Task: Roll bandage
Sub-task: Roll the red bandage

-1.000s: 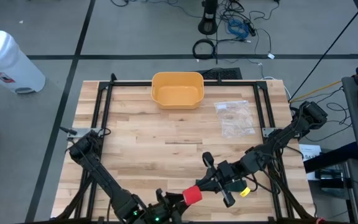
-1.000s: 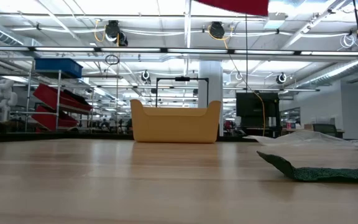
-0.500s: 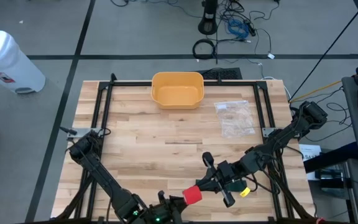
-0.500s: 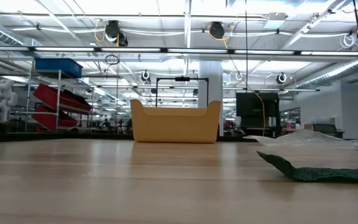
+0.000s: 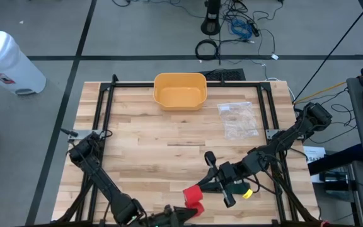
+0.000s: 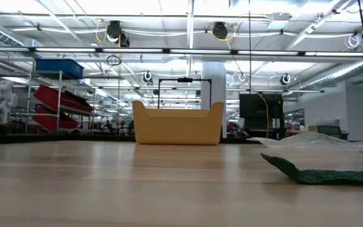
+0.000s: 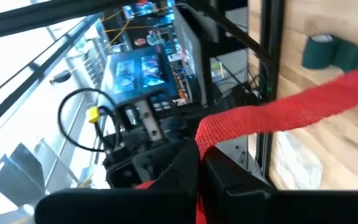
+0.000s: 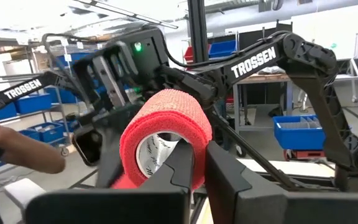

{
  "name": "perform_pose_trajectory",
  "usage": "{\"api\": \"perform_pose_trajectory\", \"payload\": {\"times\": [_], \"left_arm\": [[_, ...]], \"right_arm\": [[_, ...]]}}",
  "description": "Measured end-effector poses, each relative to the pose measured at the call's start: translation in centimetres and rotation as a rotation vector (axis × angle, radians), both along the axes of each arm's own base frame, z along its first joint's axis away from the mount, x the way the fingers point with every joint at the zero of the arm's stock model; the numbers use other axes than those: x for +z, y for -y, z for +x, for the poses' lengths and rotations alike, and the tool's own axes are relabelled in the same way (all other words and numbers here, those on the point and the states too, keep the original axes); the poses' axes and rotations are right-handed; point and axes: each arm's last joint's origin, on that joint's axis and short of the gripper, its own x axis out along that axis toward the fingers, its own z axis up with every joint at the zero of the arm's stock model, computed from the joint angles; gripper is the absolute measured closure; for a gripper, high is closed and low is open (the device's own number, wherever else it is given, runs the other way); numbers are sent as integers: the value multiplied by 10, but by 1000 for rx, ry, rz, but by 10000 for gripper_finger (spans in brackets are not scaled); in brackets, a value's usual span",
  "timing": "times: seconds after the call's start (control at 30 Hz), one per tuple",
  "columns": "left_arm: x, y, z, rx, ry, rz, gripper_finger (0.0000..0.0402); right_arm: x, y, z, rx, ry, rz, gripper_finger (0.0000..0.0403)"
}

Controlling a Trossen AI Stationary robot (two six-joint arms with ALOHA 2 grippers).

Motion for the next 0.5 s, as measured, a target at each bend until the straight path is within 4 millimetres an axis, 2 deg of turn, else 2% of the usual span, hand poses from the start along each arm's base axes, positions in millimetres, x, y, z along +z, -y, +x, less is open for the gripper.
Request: {"api": "perform_pose_trajectory", "payload": {"times": [0.33,0.5], "left_arm": [[20,4,-2,-52,161,-180,396],[29,-1,1,-40,241,-267,396]], "right_arm": [[-6,1,1,-65,-56,-38,385],[-8,2,2,-98,-77,-46,385]]}}
